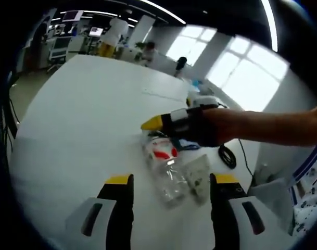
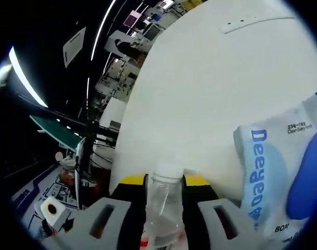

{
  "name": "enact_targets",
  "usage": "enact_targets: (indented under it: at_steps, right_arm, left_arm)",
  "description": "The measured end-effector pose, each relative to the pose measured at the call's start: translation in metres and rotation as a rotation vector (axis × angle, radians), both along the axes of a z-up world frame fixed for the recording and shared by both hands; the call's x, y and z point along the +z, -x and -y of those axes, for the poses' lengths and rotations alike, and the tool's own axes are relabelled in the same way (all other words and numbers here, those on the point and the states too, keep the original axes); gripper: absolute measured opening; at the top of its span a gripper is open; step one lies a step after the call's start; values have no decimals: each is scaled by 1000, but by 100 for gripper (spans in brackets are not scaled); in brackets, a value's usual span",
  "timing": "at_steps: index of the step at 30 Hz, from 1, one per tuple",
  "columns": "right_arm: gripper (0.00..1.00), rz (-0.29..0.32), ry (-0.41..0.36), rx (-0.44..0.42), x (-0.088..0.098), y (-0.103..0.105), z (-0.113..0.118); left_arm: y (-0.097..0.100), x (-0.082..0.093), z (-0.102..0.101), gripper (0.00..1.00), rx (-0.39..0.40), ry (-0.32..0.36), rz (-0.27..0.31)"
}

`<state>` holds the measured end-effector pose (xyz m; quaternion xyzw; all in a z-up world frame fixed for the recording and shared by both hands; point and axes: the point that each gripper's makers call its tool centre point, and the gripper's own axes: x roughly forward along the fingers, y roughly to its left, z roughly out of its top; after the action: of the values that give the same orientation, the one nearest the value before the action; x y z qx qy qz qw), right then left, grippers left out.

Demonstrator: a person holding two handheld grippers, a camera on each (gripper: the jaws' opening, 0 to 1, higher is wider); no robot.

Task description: Arrange the tabletop items into an orderly group along one side of the table until the central work area is clear of visible clutter.

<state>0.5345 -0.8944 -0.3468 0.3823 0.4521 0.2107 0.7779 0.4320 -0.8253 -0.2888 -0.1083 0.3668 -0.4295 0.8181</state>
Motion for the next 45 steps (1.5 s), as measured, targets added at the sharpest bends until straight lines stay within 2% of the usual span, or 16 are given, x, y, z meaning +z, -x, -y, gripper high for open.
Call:
enact_targets:
  at_steps: [10, 22, 32, 45]
  right_arm:
    - [21, 8, -13, -25, 2, 0, 0]
    - [19, 39, -16, -13, 7, -4, 1]
    - [19, 45, -27, -18, 4, -9, 6]
    - [18, 73, -36, 4, 12, -5, -4]
  left_arm:
    - [1, -3, 2, 55, -4, 7, -11]
    - [-5, -5, 5, 54, -25, 2, -7]
    - [-17, -10, 18, 52, -45, 14, -16]
    - [-34, -19, 39, 52, -89, 26, -18]
